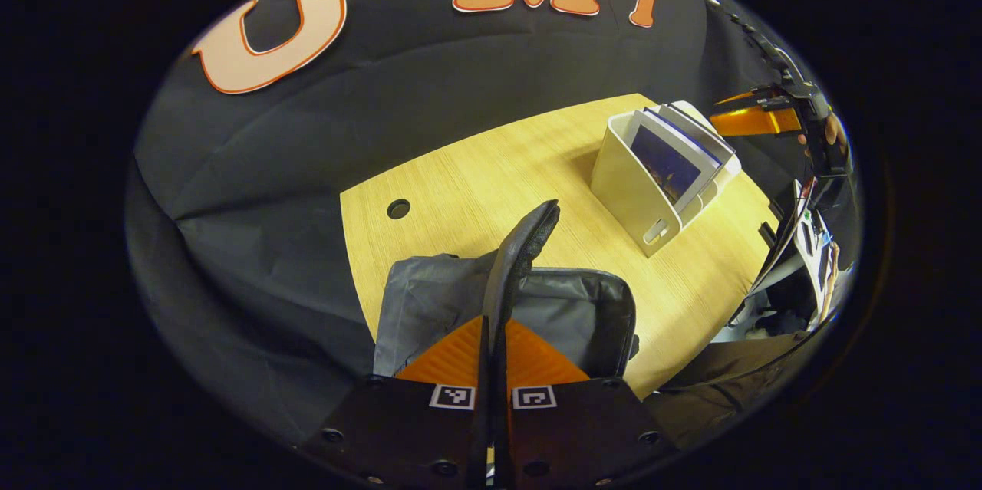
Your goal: Open the schoolbag, grab two books from the bookshelf and put them into the schoolbag.
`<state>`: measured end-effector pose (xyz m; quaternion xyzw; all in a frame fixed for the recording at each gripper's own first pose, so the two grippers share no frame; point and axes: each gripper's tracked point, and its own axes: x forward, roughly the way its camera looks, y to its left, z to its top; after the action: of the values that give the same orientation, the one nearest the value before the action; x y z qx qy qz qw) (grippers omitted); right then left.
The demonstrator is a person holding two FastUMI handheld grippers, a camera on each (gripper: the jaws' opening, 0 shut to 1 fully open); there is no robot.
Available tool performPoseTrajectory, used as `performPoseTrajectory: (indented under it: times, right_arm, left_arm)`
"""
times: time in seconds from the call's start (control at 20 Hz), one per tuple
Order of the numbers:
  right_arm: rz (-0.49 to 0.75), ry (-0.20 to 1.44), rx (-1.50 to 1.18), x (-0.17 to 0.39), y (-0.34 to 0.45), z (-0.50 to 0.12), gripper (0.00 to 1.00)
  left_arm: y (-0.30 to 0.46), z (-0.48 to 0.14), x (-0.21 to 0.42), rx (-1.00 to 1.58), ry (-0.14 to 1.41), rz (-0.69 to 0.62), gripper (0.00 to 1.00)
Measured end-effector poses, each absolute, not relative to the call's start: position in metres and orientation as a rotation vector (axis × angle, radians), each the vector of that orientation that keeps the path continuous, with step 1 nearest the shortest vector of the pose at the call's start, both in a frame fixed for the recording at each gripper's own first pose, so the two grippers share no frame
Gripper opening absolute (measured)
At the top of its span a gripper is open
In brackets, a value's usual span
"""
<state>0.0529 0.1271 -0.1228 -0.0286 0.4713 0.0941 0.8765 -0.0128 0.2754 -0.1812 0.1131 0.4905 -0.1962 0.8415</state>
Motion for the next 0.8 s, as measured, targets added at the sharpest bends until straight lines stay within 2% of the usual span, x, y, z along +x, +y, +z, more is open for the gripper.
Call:
performPoseTrajectory:
  times: [0.45,0.55,0.65,0.7,0.75,0.8]
  right_arm:
    - [0.217,1.256,-0.008,0.087,0.144,-0.187,0.96]
    - [0.2,1.3,-0.01,0.092,0.142,-0.198,0.9]
    - [0.176,1.345,-0.003,0.093,0.14,-0.208,0.78]
    - [0.158,1.357,-0.001,0.095,0.137,-0.21,0.68]
    - [0.138,1.369,0.012,0.096,0.136,-0.21,0.62]
    - [0.121,1.387,0.028,0.094,0.132,-0.213,0.48]
  left_arm:
    - [0.272,-0.187,-0.016,0.221,1.07,-0.401,0.04]
    - [0.273,-0.187,-0.016,0.221,1.078,-0.39,0.04]
    - [0.274,-0.188,-0.016,0.223,1.086,-0.387,0.06]
    - [0.274,-0.189,-0.017,0.224,1.089,-0.384,0.04]
    - [0.273,-0.188,-0.016,0.225,1.091,-0.382,0.06]
    - [0.273,-0.19,-0.016,0.223,1.095,-0.381,0.06]
